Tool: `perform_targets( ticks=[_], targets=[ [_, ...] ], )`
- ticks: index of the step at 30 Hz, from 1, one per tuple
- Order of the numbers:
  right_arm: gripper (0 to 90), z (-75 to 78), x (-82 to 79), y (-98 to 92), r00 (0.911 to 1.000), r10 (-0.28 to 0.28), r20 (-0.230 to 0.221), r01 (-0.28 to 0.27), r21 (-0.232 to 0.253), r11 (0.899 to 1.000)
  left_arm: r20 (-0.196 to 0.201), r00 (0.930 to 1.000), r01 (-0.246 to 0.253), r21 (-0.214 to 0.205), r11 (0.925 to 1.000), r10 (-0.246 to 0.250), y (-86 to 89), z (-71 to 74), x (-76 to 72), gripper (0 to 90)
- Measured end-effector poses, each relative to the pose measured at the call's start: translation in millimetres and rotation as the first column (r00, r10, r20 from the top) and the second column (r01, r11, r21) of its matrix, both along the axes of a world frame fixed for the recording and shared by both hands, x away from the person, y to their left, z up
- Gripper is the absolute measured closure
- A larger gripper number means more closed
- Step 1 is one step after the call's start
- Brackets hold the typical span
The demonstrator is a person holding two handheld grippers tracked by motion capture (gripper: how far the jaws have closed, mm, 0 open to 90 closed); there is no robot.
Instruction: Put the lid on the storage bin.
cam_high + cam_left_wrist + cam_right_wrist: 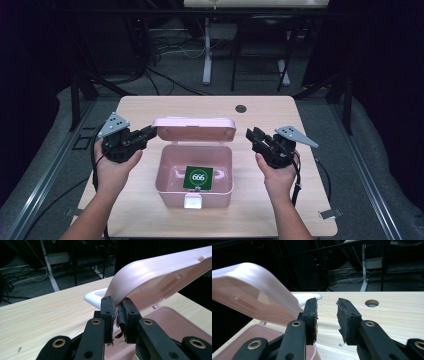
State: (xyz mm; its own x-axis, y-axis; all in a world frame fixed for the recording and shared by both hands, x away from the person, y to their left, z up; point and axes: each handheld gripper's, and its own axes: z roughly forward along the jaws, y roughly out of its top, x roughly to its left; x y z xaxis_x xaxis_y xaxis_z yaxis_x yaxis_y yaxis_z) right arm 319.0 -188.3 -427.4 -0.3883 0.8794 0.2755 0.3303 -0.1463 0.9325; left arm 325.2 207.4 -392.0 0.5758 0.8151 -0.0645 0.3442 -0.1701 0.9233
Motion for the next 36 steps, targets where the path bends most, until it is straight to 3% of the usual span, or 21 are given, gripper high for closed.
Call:
perform_targets(
  ticks=[22,36],
  targets=[
    [67.3,-4.2,1.6,-2.4,0.9999,0.000,-0.016,0.000,0.009,1.000,-0.009,0.9989,0.046,0.001,0.9989,-0.046,4.3,0.4,-16.9,75.6],
    [62.4,-4.1,-0.7,3.5,0.9985,0.032,-0.045,-0.033,-0.031,0.999,-0.011,0.9983,0.058,0.021,0.9981,-0.058,5.1,-6.5,-39.0,64.0]
  ],
)
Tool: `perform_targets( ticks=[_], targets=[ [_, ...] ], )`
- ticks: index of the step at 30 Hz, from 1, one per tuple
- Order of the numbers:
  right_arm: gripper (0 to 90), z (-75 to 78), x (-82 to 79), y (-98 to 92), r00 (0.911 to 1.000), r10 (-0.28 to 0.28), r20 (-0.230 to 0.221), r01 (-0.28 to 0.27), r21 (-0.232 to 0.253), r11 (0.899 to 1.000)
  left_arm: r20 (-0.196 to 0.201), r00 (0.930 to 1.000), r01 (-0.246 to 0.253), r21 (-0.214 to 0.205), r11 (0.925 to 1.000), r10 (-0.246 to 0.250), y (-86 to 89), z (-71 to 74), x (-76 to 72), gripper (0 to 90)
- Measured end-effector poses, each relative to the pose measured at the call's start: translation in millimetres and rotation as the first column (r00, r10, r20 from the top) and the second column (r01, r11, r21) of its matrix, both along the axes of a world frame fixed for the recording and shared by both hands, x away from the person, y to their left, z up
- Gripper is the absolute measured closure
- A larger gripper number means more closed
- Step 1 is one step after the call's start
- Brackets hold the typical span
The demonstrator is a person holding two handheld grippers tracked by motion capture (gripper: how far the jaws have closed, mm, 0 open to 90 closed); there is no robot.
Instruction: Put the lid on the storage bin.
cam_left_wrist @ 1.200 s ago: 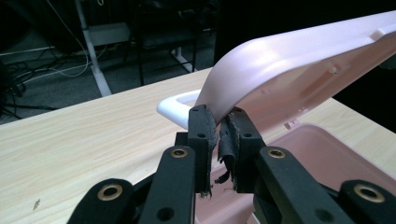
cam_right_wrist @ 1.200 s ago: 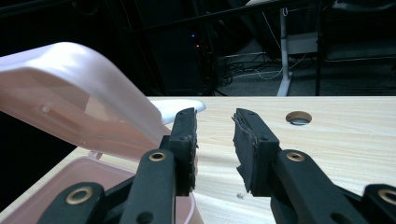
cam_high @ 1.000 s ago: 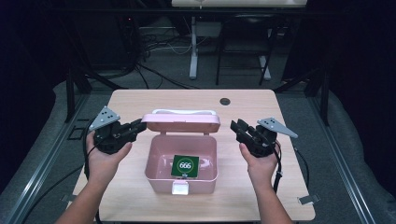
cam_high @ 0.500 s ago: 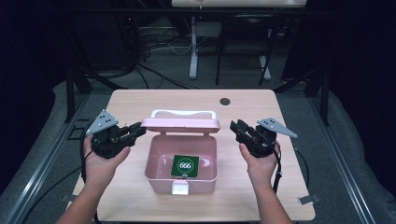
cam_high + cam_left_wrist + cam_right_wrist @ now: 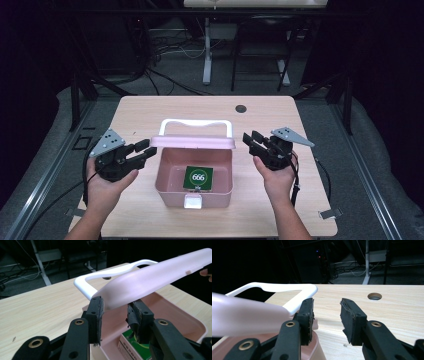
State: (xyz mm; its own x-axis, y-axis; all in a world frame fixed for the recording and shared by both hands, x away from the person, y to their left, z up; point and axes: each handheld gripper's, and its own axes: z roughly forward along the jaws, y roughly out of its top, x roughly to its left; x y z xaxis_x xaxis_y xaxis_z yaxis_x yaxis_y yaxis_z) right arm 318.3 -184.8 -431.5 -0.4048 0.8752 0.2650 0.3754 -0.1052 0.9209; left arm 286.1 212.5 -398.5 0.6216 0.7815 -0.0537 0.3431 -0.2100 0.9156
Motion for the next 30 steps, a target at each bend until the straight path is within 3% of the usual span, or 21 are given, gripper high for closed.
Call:
perform_targets(
  ticks=[9,20,30],
  targets=[
    [60.3,-0.8,0.4,-0.6,1.0000,0.002,-0.007,-0.002,0.011,1.000,-0.006,0.9998,0.020,0.020,0.9996,-0.020,0.9,-6.8,-9.2,63.9],
    [55.4,-2.3,1.5,1.8,0.9994,0.019,-0.028,-0.019,-0.006,1.000,-0.007,0.9997,0.023,0.006,0.9997,-0.022,1.2,-18.9,-20.9,62.2],
    [49.8,-5.4,5.6,4.7,0.9981,0.024,-0.057,-0.027,-0.053,0.998,-0.012,0.9995,0.029,0.000,0.9996,-0.029,3.1,-33.9,-27.9,61.2]
  ],
)
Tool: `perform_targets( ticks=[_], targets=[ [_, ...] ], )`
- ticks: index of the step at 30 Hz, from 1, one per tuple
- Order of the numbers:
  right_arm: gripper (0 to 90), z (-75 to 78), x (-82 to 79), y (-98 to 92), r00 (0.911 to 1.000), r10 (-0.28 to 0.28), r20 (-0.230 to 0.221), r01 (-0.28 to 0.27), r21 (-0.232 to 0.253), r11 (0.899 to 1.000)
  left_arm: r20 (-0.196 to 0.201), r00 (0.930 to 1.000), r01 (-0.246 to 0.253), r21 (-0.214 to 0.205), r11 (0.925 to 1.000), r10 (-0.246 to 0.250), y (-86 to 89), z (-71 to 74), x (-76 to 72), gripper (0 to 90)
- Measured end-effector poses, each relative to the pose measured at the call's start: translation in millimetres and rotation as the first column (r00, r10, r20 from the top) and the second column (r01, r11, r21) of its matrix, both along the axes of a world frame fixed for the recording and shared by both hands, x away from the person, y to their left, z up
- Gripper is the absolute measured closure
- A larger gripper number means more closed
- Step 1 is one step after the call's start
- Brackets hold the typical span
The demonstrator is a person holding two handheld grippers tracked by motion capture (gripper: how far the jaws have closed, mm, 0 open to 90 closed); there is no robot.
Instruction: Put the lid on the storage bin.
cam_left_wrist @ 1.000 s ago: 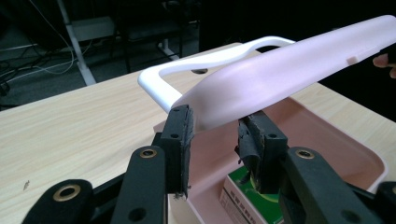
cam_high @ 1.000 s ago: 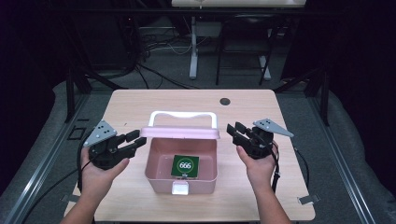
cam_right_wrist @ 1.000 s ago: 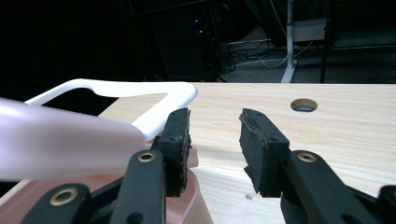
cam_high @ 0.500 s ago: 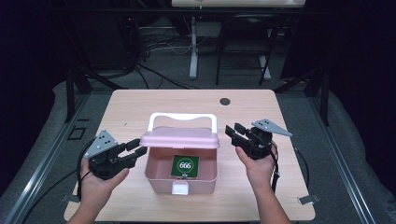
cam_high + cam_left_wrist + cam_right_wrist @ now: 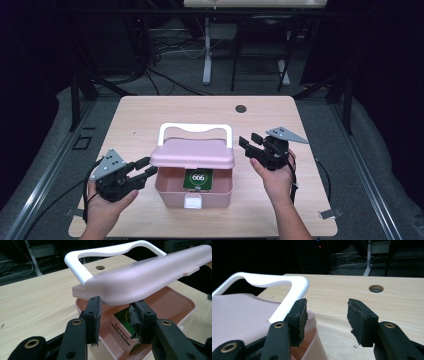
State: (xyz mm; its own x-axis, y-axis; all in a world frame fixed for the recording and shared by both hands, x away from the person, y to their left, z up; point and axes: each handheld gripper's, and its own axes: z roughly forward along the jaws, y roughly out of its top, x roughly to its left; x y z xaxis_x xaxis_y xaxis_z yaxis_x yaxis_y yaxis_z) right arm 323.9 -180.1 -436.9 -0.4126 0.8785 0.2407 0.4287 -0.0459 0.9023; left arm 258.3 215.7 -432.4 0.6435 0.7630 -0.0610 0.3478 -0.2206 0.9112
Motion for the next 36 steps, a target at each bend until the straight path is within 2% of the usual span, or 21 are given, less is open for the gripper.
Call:
perform_targets(
  ticks=[3,8,13,17,23,29,36],
  targets=[
    [48.2,-1.7,1.4,2.5,0.9999,0.004,-0.010,-0.004,-0.021,1.000,-0.007,1.0000,-0.002,0.001,1.0000,0.002,-0.2,-4.7,-0.9,61.2],
    [48.1,-1.3,1.7,4.6,0.9999,0.014,-0.003,-0.014,-0.018,1.000,-0.014,0.9999,0.002,0.003,1.0000,-0.002,0.2,-12.4,-3.5,60.8],
    [46.9,-2.4,2.6,5.3,0.9998,0.010,-0.016,-0.010,-0.027,1.000,-0.023,0.9997,0.005,0.001,1.0000,-0.005,0.7,-16.9,-4.5,59.7],
    [46.6,-3.1,1.1,6.7,0.9998,0.022,0.001,-0.022,-0.036,0.999,-0.036,0.9993,0.010,-0.008,0.9999,-0.010,1.7,-21.2,-5.1,58.7],
    [48.2,-6.1,1.6,6.7,0.9999,0.003,0.012,-0.002,-0.057,0.998,-0.048,0.9987,0.018,-0.006,0.9998,-0.018,2.8,-27.7,-7.1,57.5],
    [48.9,-6.5,1.4,3.1,0.9998,-0.010,0.015,0.011,-0.033,0.999,-0.042,0.9991,0.007,-0.010,0.9999,-0.008,4.1,-32.5,-11.1,56.9],
    [49.0,-8.1,1.8,3.3,0.9999,-0.009,0.011,0.009,-0.033,0.999,-0.049,0.9987,0.012,-0.002,0.9999,-0.012,5.9,-35.1,-14.9,58.8]
  ],
)
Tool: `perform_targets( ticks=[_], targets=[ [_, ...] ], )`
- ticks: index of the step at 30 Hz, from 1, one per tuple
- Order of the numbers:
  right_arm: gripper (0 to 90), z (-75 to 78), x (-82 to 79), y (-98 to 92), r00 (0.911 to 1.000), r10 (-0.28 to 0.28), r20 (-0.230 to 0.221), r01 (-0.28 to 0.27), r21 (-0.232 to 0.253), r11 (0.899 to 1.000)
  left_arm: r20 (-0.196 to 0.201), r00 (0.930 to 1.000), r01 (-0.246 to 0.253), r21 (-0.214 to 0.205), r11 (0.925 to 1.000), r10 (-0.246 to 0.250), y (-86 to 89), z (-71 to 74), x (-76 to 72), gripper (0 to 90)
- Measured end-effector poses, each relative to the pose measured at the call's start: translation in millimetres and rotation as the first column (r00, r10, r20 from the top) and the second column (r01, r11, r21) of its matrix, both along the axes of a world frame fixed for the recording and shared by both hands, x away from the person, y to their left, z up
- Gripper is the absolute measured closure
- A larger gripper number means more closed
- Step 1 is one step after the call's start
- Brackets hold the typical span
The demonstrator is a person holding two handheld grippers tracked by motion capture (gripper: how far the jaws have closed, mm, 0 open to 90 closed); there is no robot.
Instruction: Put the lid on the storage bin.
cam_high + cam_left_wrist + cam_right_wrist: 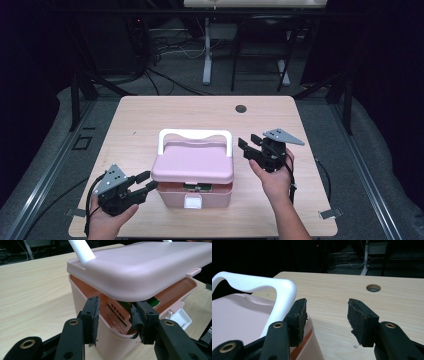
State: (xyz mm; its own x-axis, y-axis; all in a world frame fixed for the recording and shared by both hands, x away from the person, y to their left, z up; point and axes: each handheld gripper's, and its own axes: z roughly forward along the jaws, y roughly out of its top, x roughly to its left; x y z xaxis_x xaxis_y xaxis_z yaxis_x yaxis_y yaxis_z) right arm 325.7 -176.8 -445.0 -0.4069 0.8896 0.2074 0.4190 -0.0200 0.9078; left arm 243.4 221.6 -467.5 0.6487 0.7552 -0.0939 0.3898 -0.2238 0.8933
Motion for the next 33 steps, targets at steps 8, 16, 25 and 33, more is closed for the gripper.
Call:
perform_targets(
  ticks=[8,16,25,33],
  targets=[
    [49.0,-0.2,0.1,-0.6,1.0000,0.001,-0.004,-0.001,0.004,1.000,-0.001,1.0000,0.007,0.022,0.9997,-0.007,-1.0,-7.6,-6.9,65.0],
    [48.8,-1.5,0.8,-0.9,0.9999,0.003,-0.011,-0.003,0.014,1.000,-0.011,0.9999,0.011,0.032,0.9994,-0.011,-1.0,-13.2,-10.7,66.8],
    [48.7,-2.3,0.9,-0.8,0.9999,0.001,-0.013,-0.001,0.019,1.000,-0.022,0.9996,0.017,0.048,0.9987,-0.016,-0.1,-18.9,-13.0,66.9],
    [48.7,-2.8,0.8,-0.3,0.9999,0.003,-0.013,-0.003,0.018,1.000,-0.029,0.9994,0.019,0.045,0.9988,-0.018,0.8,-22.7,-14.1,66.9]
  ],
)
